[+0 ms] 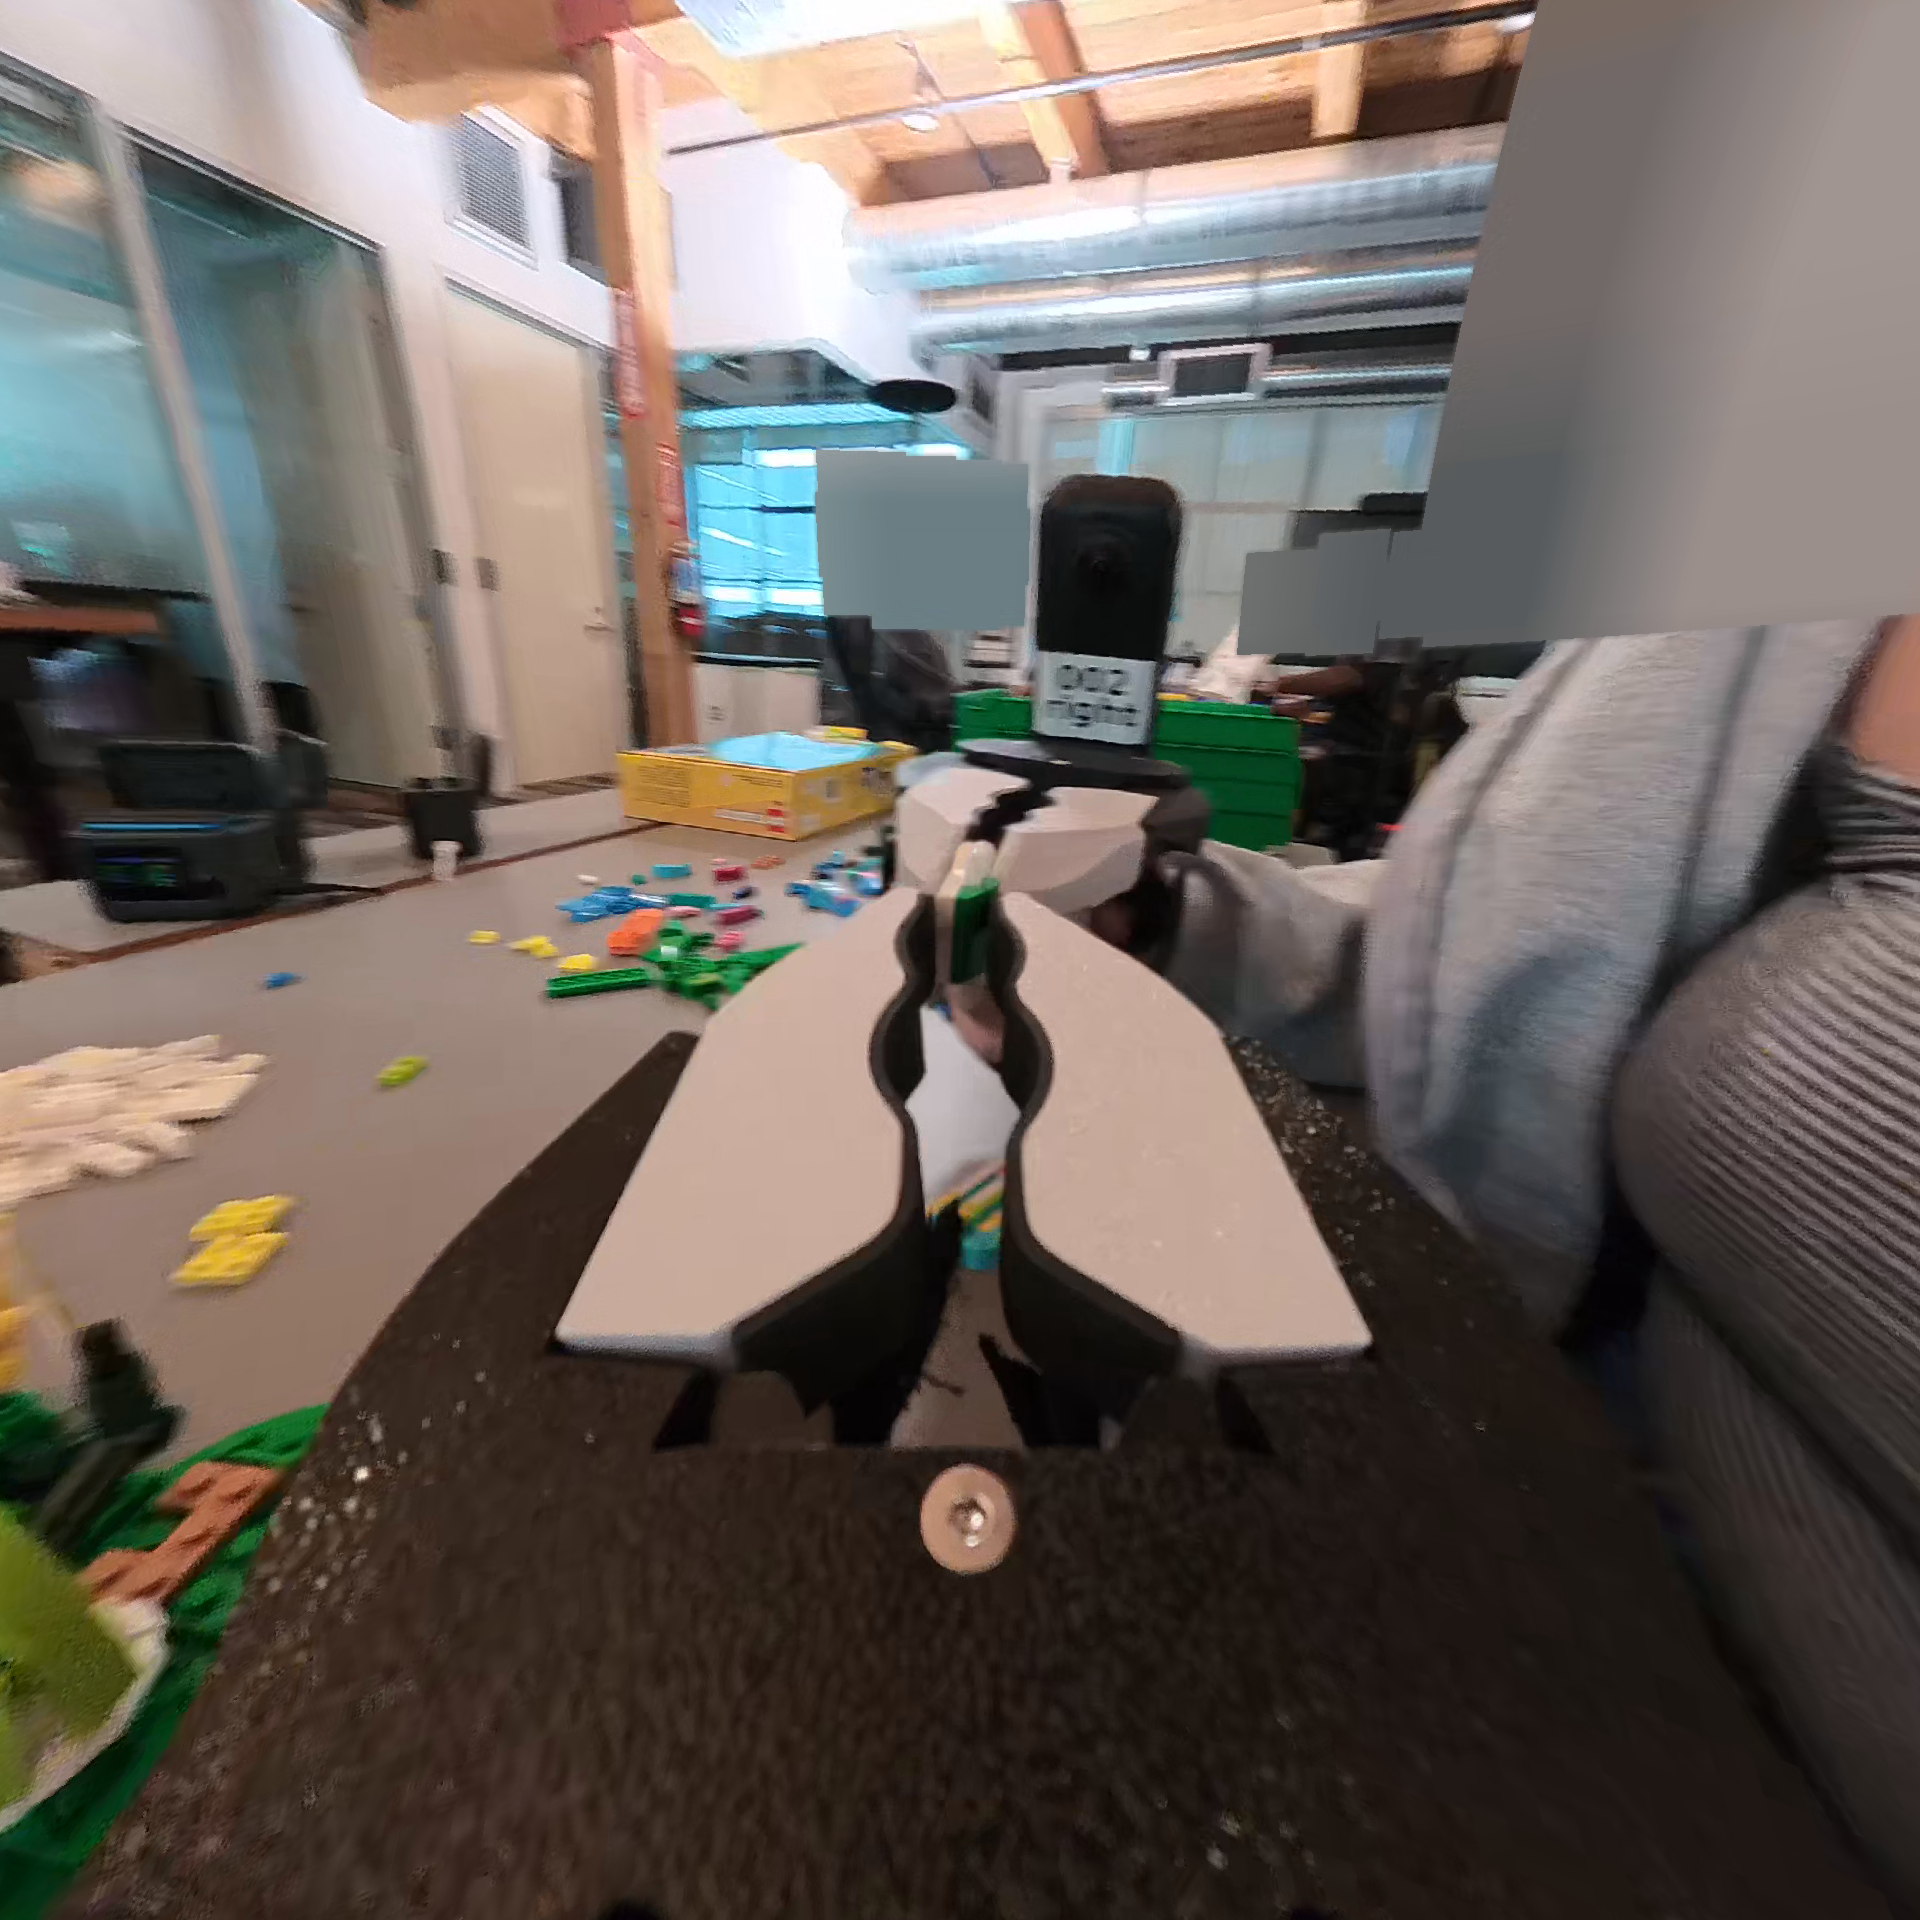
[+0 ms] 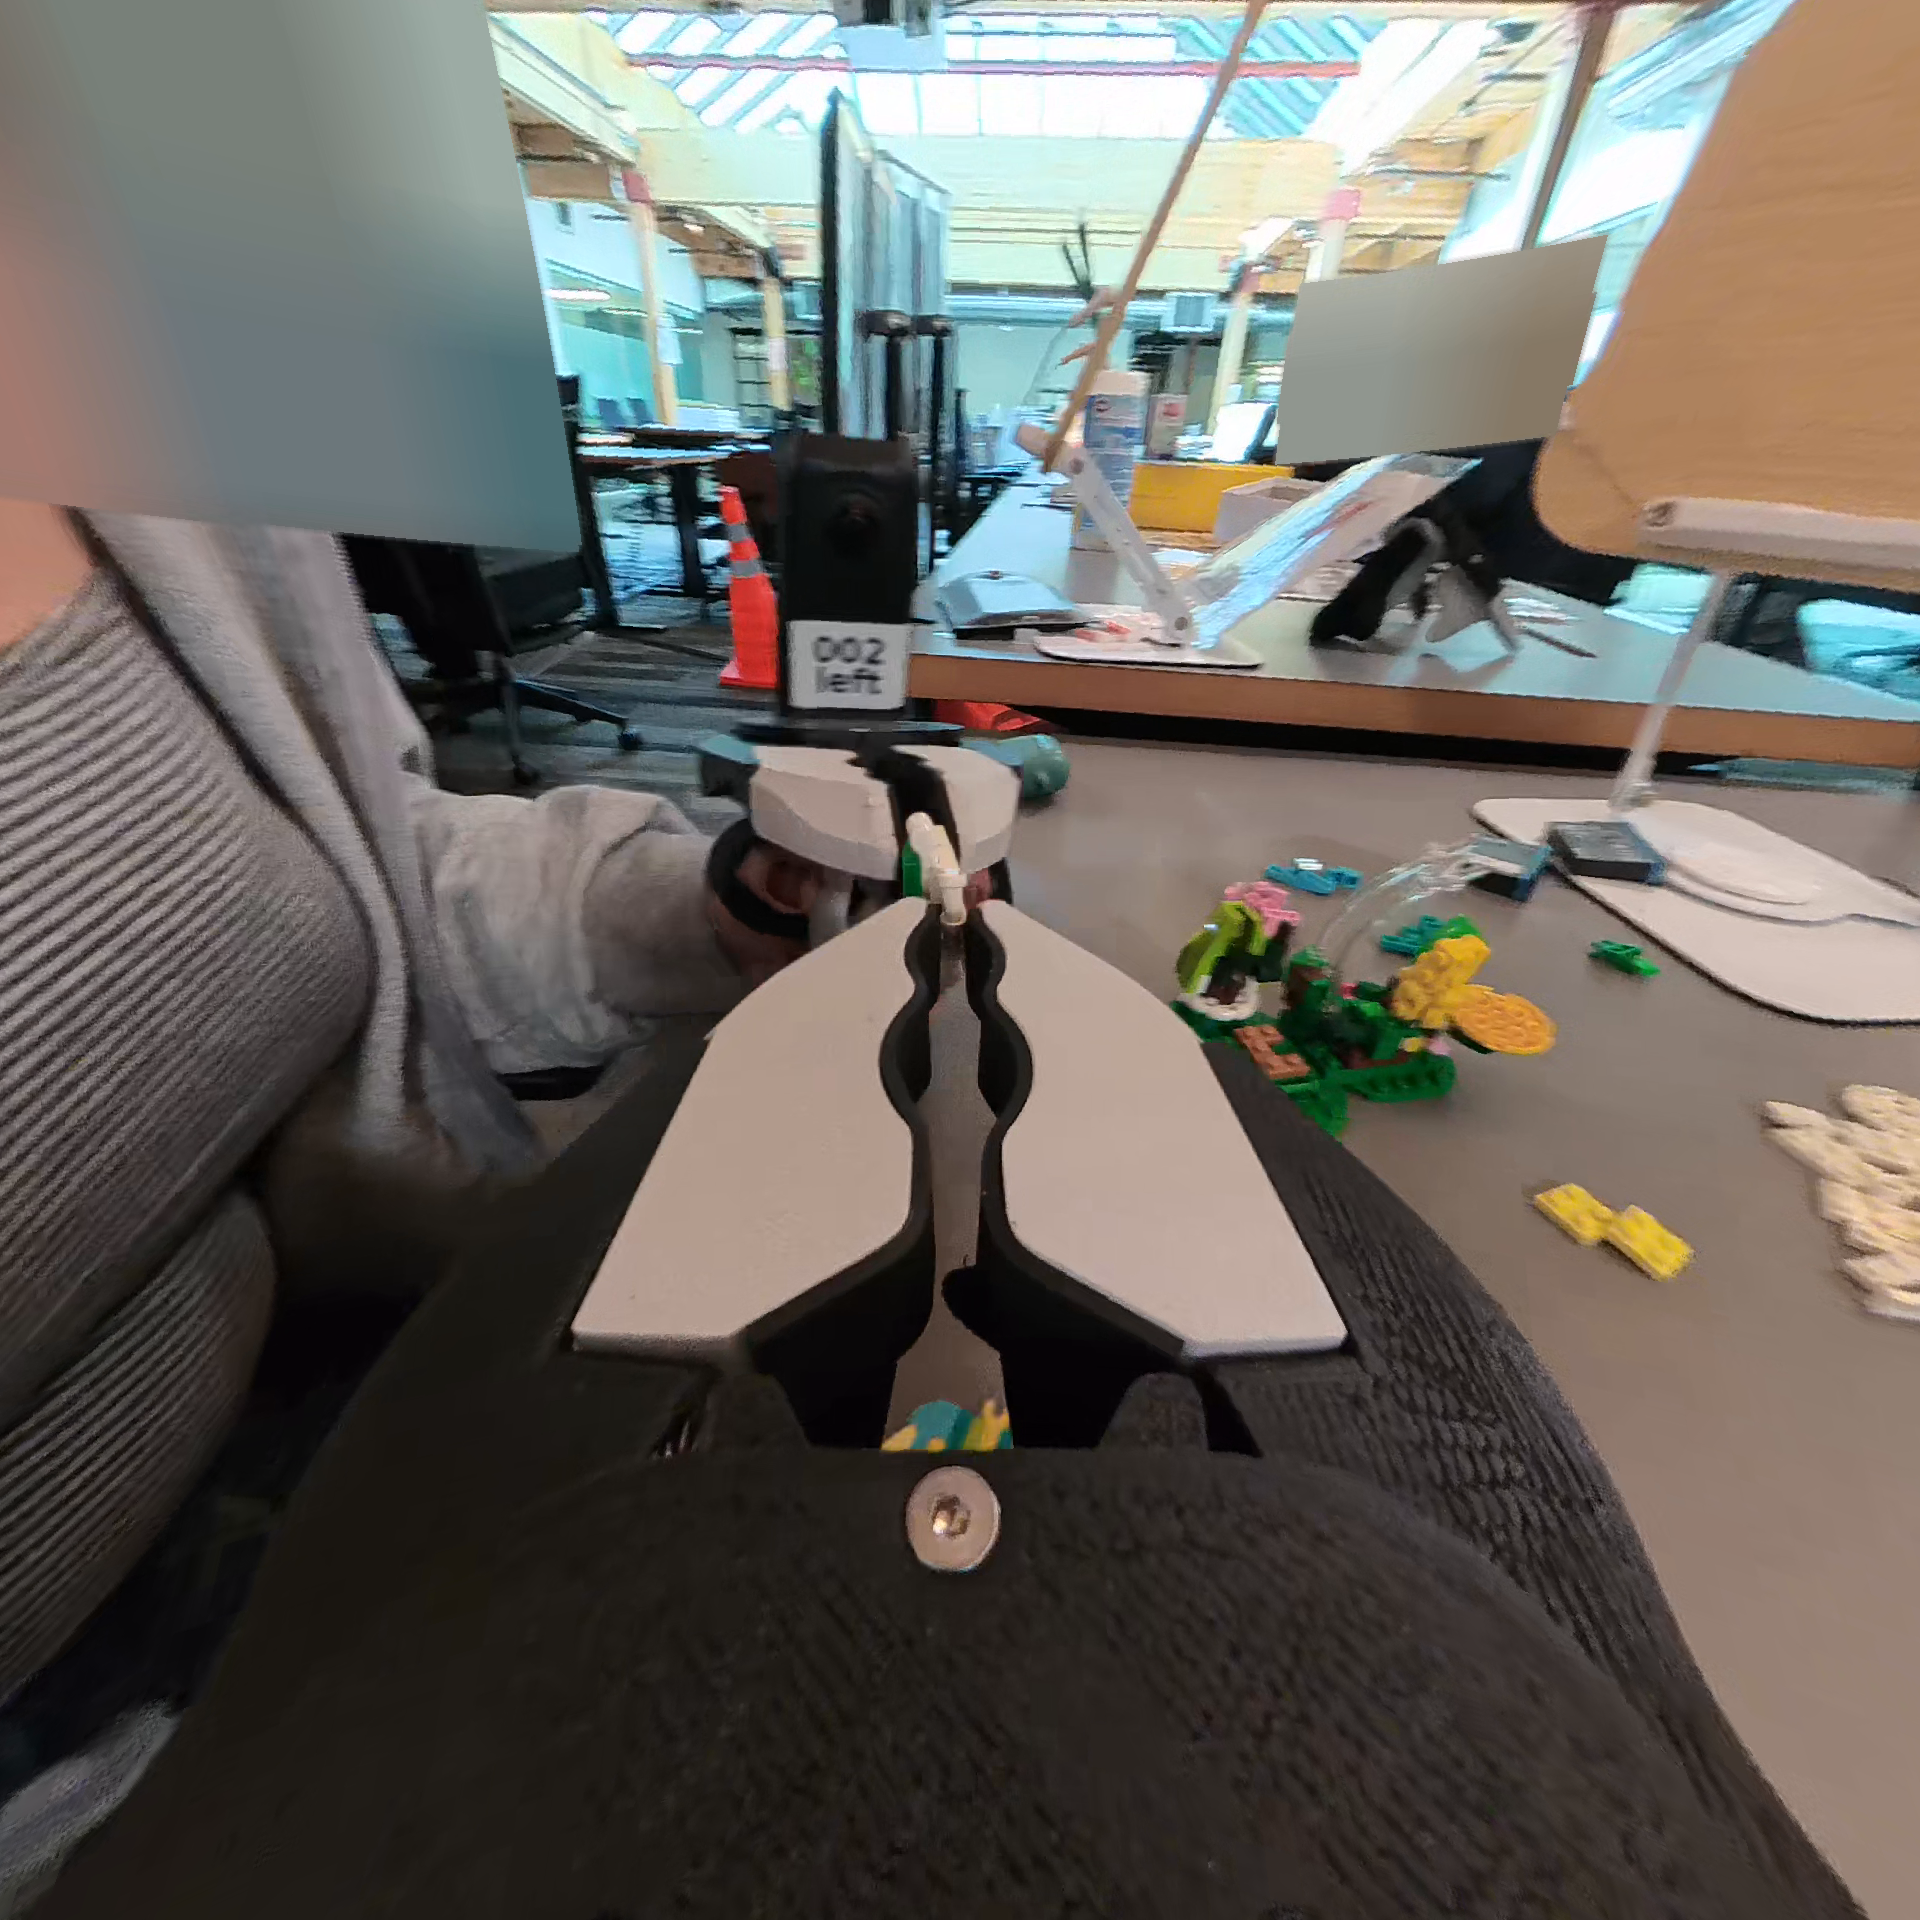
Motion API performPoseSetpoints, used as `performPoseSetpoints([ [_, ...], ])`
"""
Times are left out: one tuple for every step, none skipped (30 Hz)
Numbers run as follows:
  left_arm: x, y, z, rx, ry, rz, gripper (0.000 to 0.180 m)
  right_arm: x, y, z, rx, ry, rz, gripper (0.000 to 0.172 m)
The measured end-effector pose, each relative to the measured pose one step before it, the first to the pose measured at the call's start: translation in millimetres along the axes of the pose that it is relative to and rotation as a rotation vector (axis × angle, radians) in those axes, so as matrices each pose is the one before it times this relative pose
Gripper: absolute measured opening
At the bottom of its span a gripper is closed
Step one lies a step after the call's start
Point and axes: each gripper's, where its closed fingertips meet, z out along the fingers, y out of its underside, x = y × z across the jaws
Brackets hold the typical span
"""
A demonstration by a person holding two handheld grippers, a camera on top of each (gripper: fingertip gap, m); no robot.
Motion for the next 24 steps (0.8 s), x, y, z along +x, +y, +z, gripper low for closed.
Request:
performPoseSetpoints([
  [-5.44,-0.4,-0.02,0.0037,-0.0626,0.0416,0.011,3.97,-0.9,0.84,0.0001,0.0421,-0.0212,0.003],
  [-4.63,0.57,0.39,-0.0062,-0.0572,0.0436,0.013,3.77,-0.8,0.86,-0.0011,0.0442,-0.0275,0.003],
  [-2.86,1.76,1.08,-0.0144,-0.0415,0.0382,0.016,3.03,-0.58,0.95,-0.0044,0.041,-0.0348,0.003],
  [-1.7,2.51,1.52,-0.0204,-0.0301,0.03,0.018,1.79,-0.12,0.98,-0.0076,0.0344,-0.0384,0.003],
  [-1.74,2.61,1.88,-0.0215,-0.0288,0.0256,0.019,0.33,-0.08,1.12,-0.0071,0.0236,-0.0321,0.003],
  [-2.33,1.9,1.33,-0.0154,-0.0337,0.0268,0.019,-0.04,0.0,1.33,-0.0061,0.0199,-0.0243,0.003],
  [-1.49,1.47,0.83,-0.0123,-0.0266,0.0292,0.019,0.04,0.22,1.29,-0.0053,0.0209,-0.0273,0.003],
  [-2.19,1.43,0.46,-0.0119,-0.0296,0.0257,0.019,-0.08,0.4,0.98,-0.0054,0.0185,-0.0305,0.002],
  [-2.82,1.1,-0.02,-0.0098,-0.0339,0.0253,0.021,0.86,1.07,0.78,-0.0098,0.0209,-0.0269,0.003],
  [-2.99,0.88,-0.01,-0.0095,-0.034,0.0277,0.023,0.9,1.21,0.76,-0.0088,0.0169,-0.0192,0.003],
  [-3.09,0.35,-0.21,-0.0081,-0.0353,0.0273,0.026,0.78,1.01,0.6,-0.0073,0.013,-0.0103,0.003],
  [-2.26,0.03,0.03,-0.0051,-0.0297,0.024,0.027,0.71,0.41,0.5,-0.0027,0.0119,-0.007,0.003],
  [-1.42,-0.19,0.08,-0.0036,-0.0241,0.0211,0.028,0.84,0.11,0.5,-0.0014,0.0134,-0.0067,0.003],
  [-1.14,-0.57,-0.07,-0.0016,-0.0206,0.0194,0.028,0.75,-0.03,0.42,-0.001,0.0138,-0.0075,0.003],
  [-0.35,-0.61,-0.24,-0.0003,-0.0128,0.0176,0.027,0.41,-0.37,0.39,-0.0003,0.0112,-0.005,0.002],
  [0.02,-0.83,-0.35,0.0,-0.0098,0.0181,0.025,0.03,-0.43,0.2,-0.0013,0.0058,-0.0042,0.003],
  [-0.23,-1.08,-0.07,0.0012,-0.0135,0.0184,0.024,0.12,-0.72,0.2,-0.0013,0.0056,-0.0044,0.002],
  [1.12,-1.0,0.07,0.0041,-0.0043,0.0169,0.021,0.41,-0.94,0.09,0.0015,0.0115,-0.0076,0.002],
  [0.6,-0.7,0.06,0.004,-0.0054,0.013,0.018,0.39,-0.72,0.14,0.0023,0.0136,-0.0106,0.002],
  [-0.18,-0.8,-0.13,0.006,-0.0022,0.0038,0.019,0.31,-0.62,0.01,0.0022,0.0123,-0.0079,0.002],
  [0.09,-0.47,-0.06,0.007,0.007,-0.014,0.019,0.11,-0.75,0.03,0.0037,0.0099,-0.0031,0.002],
  [0.5,-0.19,-0.24,0.0078,0.016,-0.0268,0.019,-0.19,-0.52,0.1,0.0026,0.0046,-0.0019,0.002],
  [0.84,-0.72,-0.34,0.01,0.0225,-0.0354,0.019,0.19,-0.56,-0.1,0.0022,0.0046,-0.0029,0.002],
  [1.16,-0.94,-0.38,0.0096,0.0232,-0.0326,0.018,0.57,-0.55,-0.22,0.0025,0.0049,-0.0022,0.002],
])
